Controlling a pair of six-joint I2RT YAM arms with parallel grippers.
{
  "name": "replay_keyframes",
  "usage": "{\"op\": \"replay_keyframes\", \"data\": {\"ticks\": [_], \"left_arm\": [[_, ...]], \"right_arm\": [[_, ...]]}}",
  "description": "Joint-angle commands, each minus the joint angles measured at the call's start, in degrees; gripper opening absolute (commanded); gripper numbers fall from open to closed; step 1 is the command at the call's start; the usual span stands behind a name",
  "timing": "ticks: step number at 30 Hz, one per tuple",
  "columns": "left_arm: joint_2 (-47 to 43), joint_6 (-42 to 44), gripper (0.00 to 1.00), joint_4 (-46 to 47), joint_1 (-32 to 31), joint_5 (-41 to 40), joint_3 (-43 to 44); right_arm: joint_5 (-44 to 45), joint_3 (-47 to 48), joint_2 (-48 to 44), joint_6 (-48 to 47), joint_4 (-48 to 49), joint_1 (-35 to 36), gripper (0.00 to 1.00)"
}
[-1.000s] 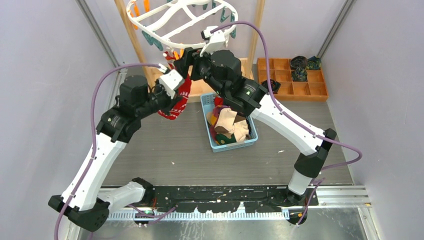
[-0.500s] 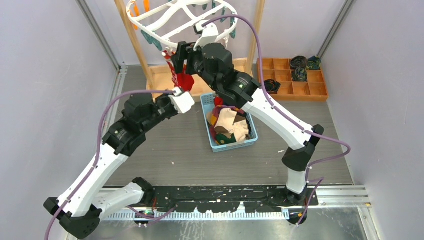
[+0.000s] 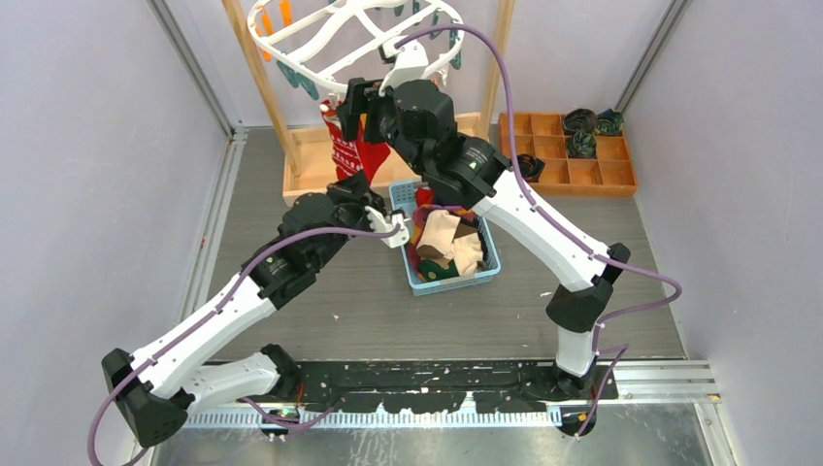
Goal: Remove the socks clipped to the hanger
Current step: Remove the sock from the hanger.
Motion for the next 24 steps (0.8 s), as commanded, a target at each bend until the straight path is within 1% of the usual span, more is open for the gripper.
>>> {"op": "replay_keyframes", "data": {"ticks": [1,6,12,18,23,24], "left_arm": [[0.6,12.1,0.00,10.6,-1.7,-5.1,-0.6],[0.0,19.9,0.00,15.3,-4.2,-6.7,-2.9],[-1.6,25.6,0.00,17.4,-6.4,-8.4,-5.0],[-2.7,29.0,0.00,17.9,-7.1,-9.5,-6.6],[-1.9,29.0,0.00,17.7,-7.1,-10.6,-5.4],[-1.8,29.0,0.00,17.7,-7.1,-10.6,-5.2]], "right_arm": [[1.6,5.3,0.5,-0.1,-0.8,0.2,0.73],[3.0,9.0,3.3,-2.0,-2.6,0.1,0.73],[1.9,9.5,4.7,-3.0,-3.2,0.1,0.69],[2.0,9.8,5.8,-4.1,-4.1,0.2,0.67],[4.3,10.3,6.3,-5.5,-4.9,0.2,0.66],[4.8,10.3,6.4,-5.8,-5.0,0.2,0.65]]}}
